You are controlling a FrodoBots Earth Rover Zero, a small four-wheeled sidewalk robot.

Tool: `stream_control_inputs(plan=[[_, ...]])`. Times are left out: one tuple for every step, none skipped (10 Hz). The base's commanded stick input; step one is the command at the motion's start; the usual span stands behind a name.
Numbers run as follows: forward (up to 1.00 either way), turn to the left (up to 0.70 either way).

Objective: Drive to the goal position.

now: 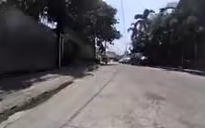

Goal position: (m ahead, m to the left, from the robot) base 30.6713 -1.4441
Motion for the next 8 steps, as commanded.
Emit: stream_control_inputs(plan=[[1.00,-0.02],[1.00,-0.06],[1.00,-0.17],[1.00,-0.32],[1.00,-0.39],[1.00,-0.39],[1.00,-0.39],[1.00,-0.25]])
